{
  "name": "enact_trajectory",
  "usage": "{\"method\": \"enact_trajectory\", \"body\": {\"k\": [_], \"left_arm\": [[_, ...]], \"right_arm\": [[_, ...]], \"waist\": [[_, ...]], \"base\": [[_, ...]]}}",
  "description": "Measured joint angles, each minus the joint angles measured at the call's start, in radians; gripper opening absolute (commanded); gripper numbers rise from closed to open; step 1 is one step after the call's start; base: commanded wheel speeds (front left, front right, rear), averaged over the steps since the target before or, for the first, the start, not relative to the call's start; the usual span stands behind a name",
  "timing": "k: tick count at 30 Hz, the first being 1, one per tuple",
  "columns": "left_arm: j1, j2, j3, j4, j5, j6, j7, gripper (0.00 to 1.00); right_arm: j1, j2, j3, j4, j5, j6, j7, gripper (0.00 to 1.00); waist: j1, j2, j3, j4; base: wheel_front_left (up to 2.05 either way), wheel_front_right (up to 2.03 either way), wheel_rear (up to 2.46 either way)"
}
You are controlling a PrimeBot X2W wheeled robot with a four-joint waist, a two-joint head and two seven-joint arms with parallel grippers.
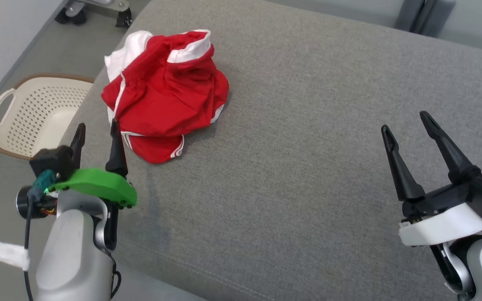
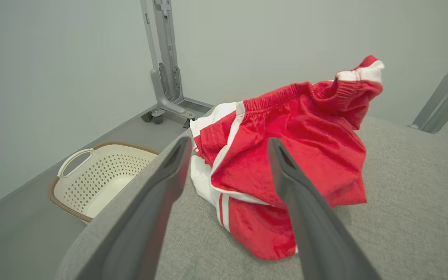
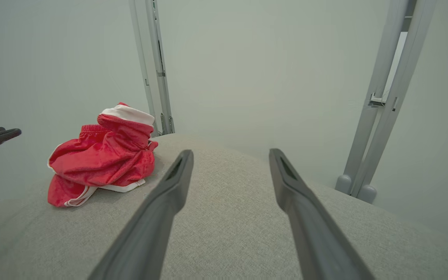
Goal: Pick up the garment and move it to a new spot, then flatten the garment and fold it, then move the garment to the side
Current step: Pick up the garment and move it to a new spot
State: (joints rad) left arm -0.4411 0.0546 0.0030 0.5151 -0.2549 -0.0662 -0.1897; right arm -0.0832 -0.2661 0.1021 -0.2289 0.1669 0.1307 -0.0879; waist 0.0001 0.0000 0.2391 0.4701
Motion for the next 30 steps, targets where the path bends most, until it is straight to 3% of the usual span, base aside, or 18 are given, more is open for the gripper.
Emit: {"method": "enact_trajectory", "body": {"k": [6,13,15,23,30], "left_arm": [[-0.176,0.046,0.027,0.263,-0.064,-0.030,0.087,1.00],[-0.298,0.080,0.037,0.467,-0.116,-0.050,0.088,1.00],[-0.320,0.091,0.040,0.504,-0.125,-0.054,0.067,0.00],[-0.343,0.143,0.066,0.482,-0.141,-0.056,-0.068,0.00],[-0.184,0.150,0.144,0.104,-0.072,-0.011,-0.072,0.00]], "right_arm": [[-0.032,-0.037,0.002,-0.028,0.008,0.000,0.013,1.00],[-0.045,-0.054,-0.014,-0.036,0.017,0.000,0.016,1.00],[-0.046,-0.055,-0.020,-0.039,0.017,0.000,0.016,1.00],[-0.065,-0.044,-0.034,-0.039,0.013,0.000,-0.002,1.00],[-0.053,-0.001,-0.056,-0.010,0.015,0.000,-0.032,1.00]], "waist": [[0.0000,0.0000,0.099,-0.037],[0.0000,0.0000,0.179,-0.090],[0.0000,0.0000,0.195,-0.103],[0.0001,0.0000,0.191,-0.130],[0.0000,0.0000,0.109,-0.134]], "base": [[0.00,0.00,0.00],[0.00,0.00,0.00],[0.00,0.00,0.00],[0.00,0.00,0.00],[0.00,0.00,0.00]]}}
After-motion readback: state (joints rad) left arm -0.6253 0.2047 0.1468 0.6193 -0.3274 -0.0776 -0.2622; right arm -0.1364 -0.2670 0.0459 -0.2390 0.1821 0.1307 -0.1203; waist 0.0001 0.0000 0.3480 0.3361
